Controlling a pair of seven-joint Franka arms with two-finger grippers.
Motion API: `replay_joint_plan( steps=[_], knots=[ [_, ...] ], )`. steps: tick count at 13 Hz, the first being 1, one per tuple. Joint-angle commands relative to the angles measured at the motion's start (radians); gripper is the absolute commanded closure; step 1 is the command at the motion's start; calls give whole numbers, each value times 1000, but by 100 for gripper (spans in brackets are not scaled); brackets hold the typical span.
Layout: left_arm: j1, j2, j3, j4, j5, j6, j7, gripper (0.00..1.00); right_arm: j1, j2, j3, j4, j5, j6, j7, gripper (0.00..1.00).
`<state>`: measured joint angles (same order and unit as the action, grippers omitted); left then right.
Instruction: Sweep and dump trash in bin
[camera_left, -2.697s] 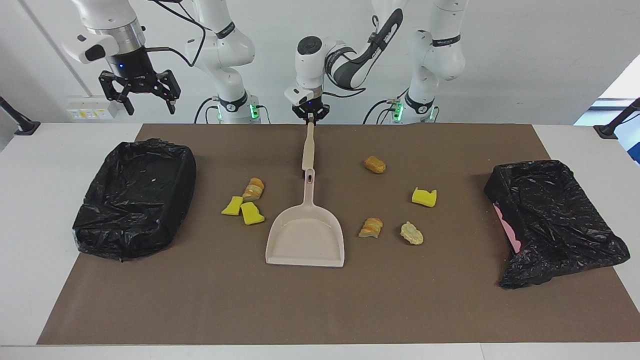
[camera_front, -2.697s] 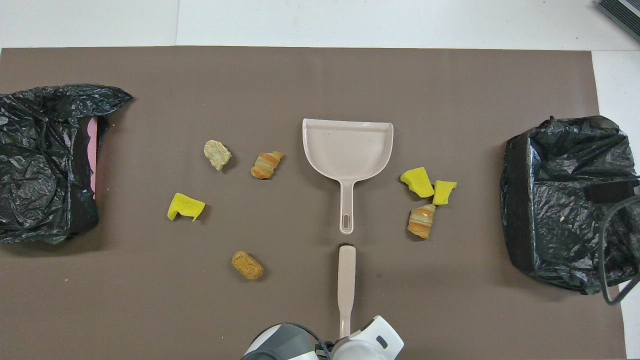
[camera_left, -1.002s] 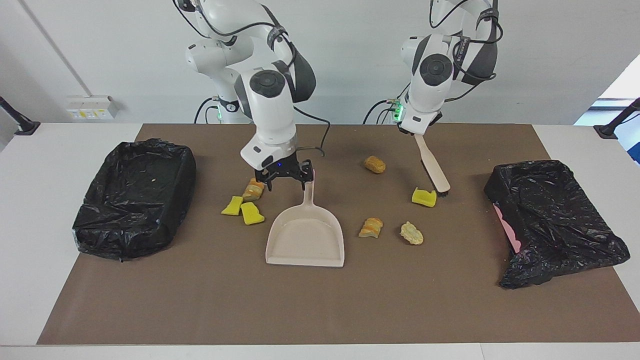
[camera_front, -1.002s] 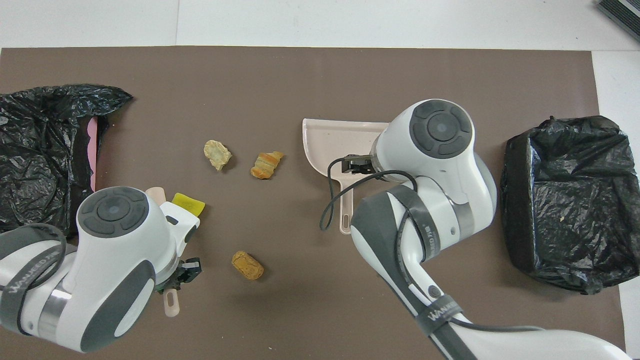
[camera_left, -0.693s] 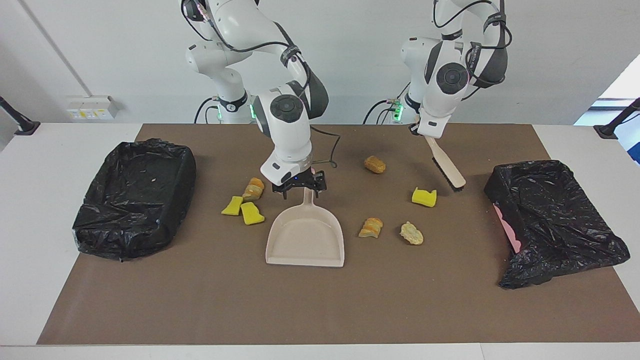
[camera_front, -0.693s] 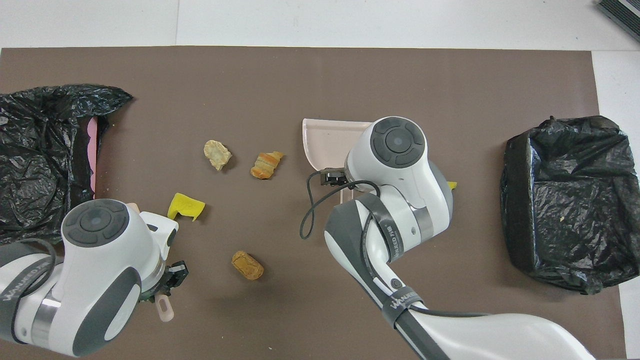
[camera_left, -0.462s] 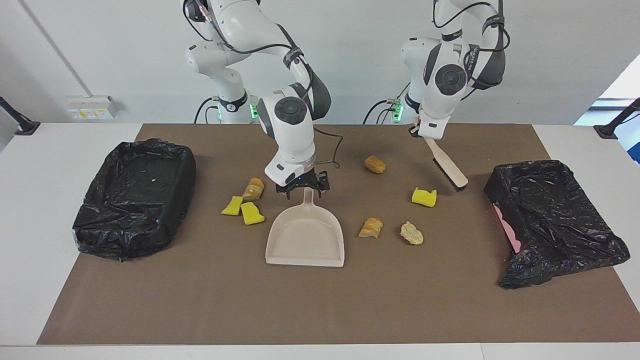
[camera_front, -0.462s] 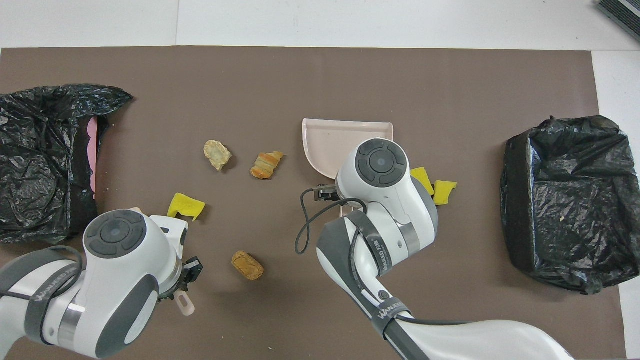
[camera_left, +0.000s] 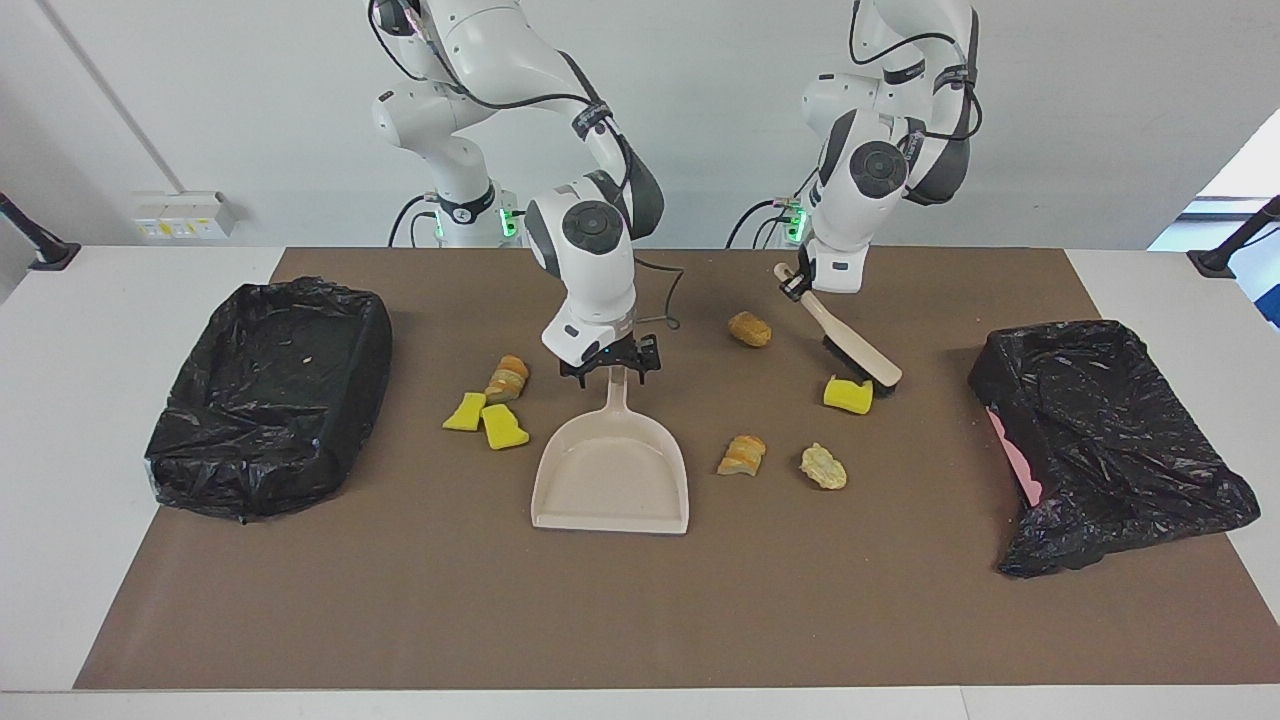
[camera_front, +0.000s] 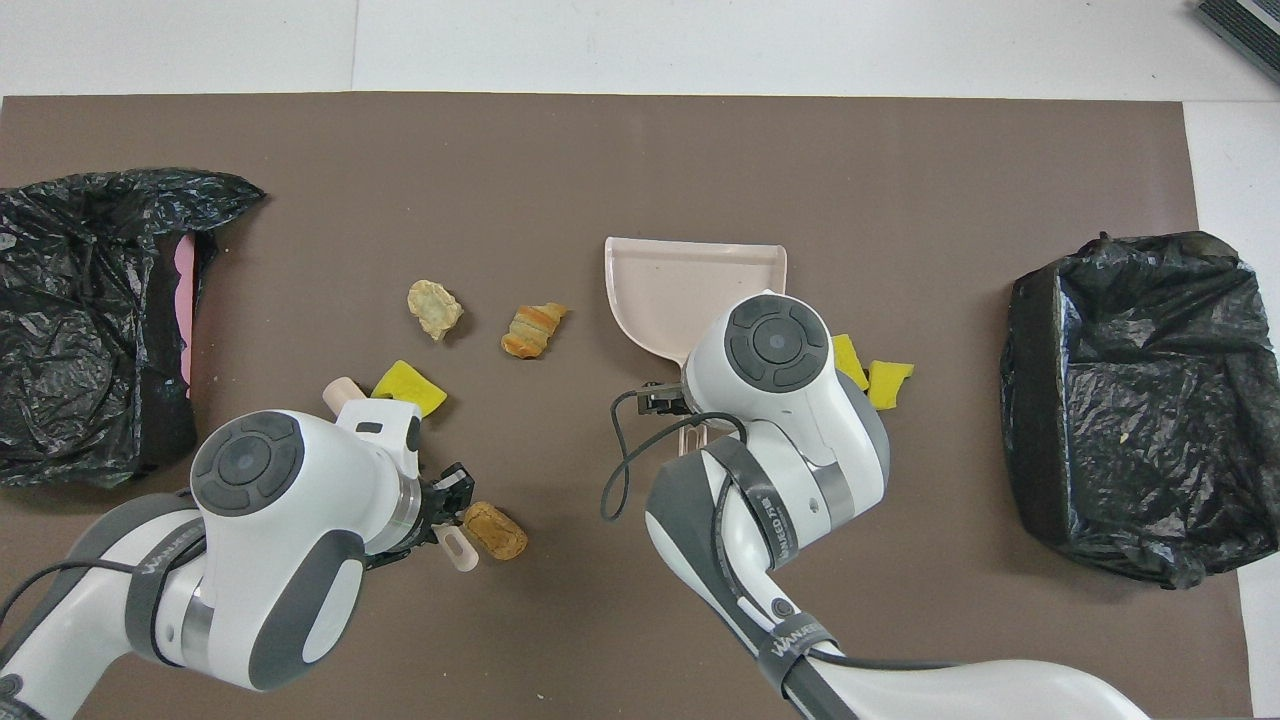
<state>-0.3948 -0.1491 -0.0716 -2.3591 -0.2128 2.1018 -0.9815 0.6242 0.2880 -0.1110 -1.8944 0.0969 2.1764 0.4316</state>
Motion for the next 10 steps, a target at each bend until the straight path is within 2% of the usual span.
replay_joint_plan(
  steps=[1, 2, 4, 5, 6, 7, 10],
  knots=[
    [-16, 109, 12, 162, -34, -9, 0, 100, -1, -29, 5, -37, 18, 20, 26, 2],
    [-18, 112, 12, 184, -34, -61, -2, 100, -1, -29, 5, -37, 18, 20, 26, 1],
    [-18, 83, 13, 207, -33, -274, 0, 100, 5, -29, 10, -51, 18, 20, 27, 2],
    [-18, 48, 12, 219, -33, -349, -3, 100, 11, -29, 10, -49, 18, 19, 26, 22],
    [-19, 24, 10, 219, -34, -391, -11, 100, 11, -29, 10, -49, 18, 20, 26, 76],
    [-22, 13, 6, 210, -34, -411, -31, 100, 11, -26, 10, -42, 18, 19, 27, 100],
    [-87, -29, 4, 161, -48, -401, -179, 100, 11, -26, 10, -28, 7, 19, 12, 100]
  ],
)
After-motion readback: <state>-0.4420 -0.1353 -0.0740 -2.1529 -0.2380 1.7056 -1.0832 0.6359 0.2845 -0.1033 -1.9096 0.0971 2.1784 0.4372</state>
